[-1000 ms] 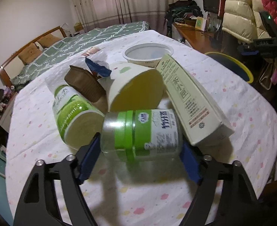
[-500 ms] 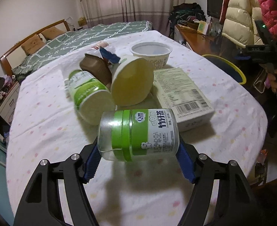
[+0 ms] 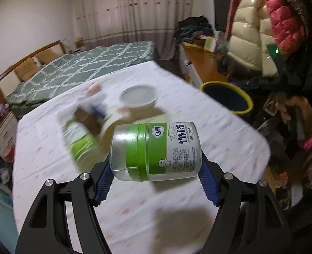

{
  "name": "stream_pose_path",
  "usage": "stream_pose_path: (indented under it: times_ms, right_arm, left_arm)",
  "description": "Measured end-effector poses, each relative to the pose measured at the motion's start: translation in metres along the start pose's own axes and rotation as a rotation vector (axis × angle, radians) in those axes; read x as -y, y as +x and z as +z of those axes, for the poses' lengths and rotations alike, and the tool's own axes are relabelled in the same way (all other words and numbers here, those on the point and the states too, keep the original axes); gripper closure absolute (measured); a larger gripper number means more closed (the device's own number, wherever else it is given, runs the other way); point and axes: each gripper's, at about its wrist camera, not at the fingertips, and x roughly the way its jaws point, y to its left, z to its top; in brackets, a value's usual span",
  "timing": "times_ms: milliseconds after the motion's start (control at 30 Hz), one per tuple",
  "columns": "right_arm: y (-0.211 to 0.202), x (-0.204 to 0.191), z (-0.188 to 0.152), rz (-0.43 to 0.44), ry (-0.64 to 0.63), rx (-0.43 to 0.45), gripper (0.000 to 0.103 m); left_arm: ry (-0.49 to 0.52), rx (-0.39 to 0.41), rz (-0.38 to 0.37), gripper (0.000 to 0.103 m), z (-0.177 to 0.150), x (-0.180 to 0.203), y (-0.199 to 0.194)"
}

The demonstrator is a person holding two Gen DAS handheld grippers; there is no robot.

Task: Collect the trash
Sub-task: 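Carry the jar over the bin and release it with the left tool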

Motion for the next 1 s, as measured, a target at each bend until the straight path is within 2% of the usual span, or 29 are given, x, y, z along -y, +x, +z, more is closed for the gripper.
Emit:
stream_pose_path:
  times_ms: [233, 467, 567, 767, 933, 1000]
  right_arm:
    - [-0.022, 0.036, -0.012, -0.062, 0.051, 0.029, 0.073]
    - [-0.049, 0.073, -0.034, -0.15, 0.104, 0.063, 0.073]
    - [-0.055, 0.082, -0.043, -0.174, 0.113, 0.062, 0.073]
    - [-0.057, 0.098, -0.054, -0.191, 0.137, 0.047, 0.073]
    - [-0.054, 0.106, -0.058, -0.193, 0.152, 0.035, 0.072]
    - [-0.055, 0.107, -0.06, -0.191, 0.163, 0.037, 0.062]
  left_arm:
    - [0.055, -0.01, -0.123, 0.032, 0.059, 0.044, 0.05]
    - [0.144, -0.022, -0.216, 0.032, 0.122, 0.116, 0.121]
    - [0.149, -0.05, -0.263, 0.032, 0.14, 0.143, 0.153]
    - [0.187, -0.103, -0.305, 0.032, 0.163, 0.203, 0.216]
    - [0.136, -0.184, -0.332, 0.032, 0.172, 0.229, 0.267]
    - [0.126, -0.177, -0.31, 0.02, 0.173, 0.232, 0.276]
